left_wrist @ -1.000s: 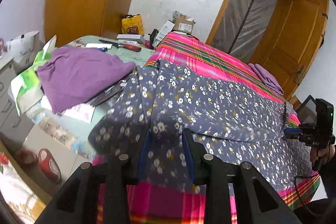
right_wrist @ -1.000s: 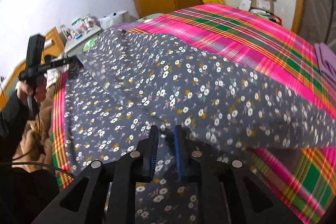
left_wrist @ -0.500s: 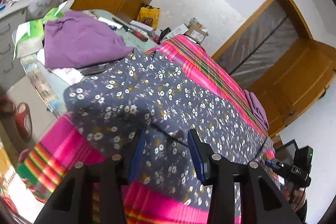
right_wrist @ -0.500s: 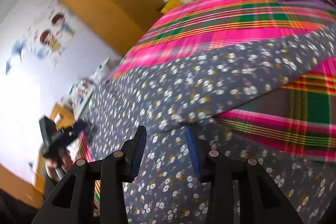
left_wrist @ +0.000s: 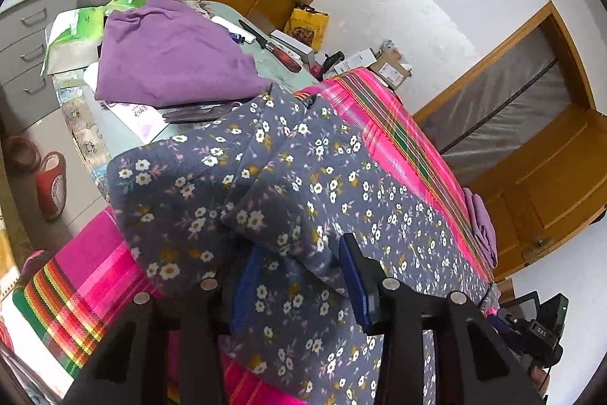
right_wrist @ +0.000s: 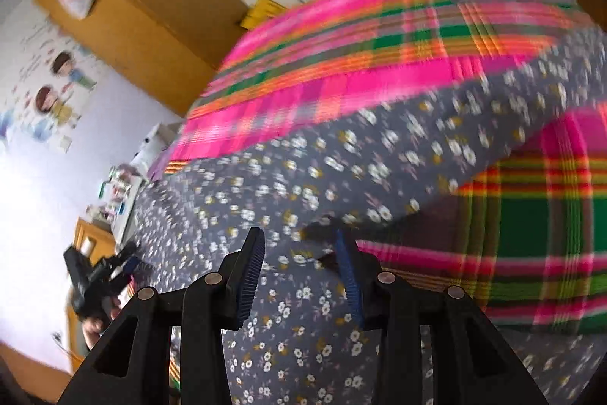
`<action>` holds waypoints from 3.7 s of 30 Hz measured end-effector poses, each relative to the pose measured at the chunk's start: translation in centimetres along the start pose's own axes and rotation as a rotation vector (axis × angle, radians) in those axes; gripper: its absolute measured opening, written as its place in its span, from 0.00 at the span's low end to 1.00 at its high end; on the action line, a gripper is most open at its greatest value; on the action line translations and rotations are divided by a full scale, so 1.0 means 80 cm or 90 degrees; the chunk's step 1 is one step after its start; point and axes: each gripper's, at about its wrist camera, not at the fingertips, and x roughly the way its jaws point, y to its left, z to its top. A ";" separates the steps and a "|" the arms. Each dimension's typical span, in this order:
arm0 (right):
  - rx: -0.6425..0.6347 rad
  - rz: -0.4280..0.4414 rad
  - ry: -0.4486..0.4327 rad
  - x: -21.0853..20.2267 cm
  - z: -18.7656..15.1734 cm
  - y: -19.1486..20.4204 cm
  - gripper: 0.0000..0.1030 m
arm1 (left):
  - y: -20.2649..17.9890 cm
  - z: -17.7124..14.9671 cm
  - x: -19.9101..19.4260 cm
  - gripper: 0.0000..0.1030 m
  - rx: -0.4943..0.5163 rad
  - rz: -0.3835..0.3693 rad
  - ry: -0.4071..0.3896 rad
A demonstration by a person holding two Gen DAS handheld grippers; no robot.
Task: Fold clothes
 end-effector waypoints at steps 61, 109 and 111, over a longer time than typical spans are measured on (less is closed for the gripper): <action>-0.863 -0.080 -0.009 -0.046 -0.117 0.166 0.01 | -0.056 0.065 -0.066 0.04 0.067 -0.051 -0.069; -0.840 -0.090 0.090 0.006 -0.014 0.126 0.03 | -0.046 0.043 -0.039 0.04 0.120 -0.034 -0.015; -0.835 -0.097 0.054 -0.020 -0.017 0.133 0.02 | -0.064 0.056 -0.046 0.04 0.138 -0.045 -0.034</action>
